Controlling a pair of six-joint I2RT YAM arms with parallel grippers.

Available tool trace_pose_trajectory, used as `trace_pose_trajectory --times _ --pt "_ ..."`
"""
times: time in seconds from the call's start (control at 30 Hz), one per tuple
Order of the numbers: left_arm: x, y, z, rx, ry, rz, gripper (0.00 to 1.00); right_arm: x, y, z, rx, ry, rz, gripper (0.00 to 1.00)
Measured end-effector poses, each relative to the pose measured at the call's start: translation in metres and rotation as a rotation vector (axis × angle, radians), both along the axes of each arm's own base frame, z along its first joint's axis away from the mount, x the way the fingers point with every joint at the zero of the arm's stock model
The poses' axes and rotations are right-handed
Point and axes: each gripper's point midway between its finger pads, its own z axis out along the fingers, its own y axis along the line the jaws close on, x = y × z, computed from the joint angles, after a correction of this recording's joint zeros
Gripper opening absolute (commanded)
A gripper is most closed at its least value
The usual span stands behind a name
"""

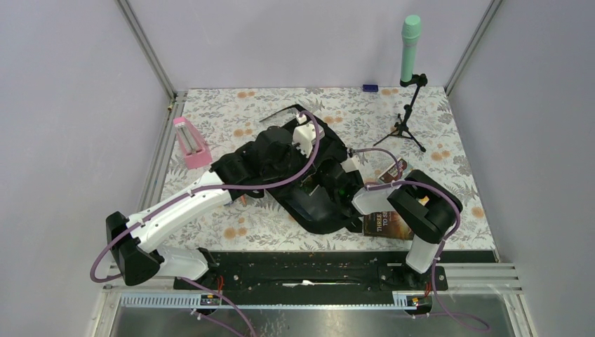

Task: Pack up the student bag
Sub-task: Place the book in the student bag.

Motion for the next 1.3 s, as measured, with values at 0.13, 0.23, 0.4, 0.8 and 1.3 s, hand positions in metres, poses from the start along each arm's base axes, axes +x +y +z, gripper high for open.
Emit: trace_pose_trajectory --times 0.13,0.23,0.4,0.8,1.3 --pt "0.0 0.0 0.001 -0.003 -0.002 0.0 0.0 0.0 -0.002 -0.001 -0.04 -0.017 0.005 0.56" --pt "0.001 0.0 0.002 -0.003 -0.002 0.002 0.0 -0.002 -0.006 -0.007 -0.089 -0.02 0.013 0.62" --pt "0.001 0.002 0.001 0.0 0.0 0.005 0.0 -0.011 -0.016 -0.013 -0.135 -0.031 0.021 0.7" --pt "0.0 0.006 0.004 0.0 -0.001 0.011 0.0 -0.056 -0.044 0.012 -0.207 -0.101 0.046 0.87" --pt "0.004 0.01 0.004 -0.005 0.01 0.035 0.0 -0.117 -0.121 0.081 -0.241 -0.243 0.056 0.99"
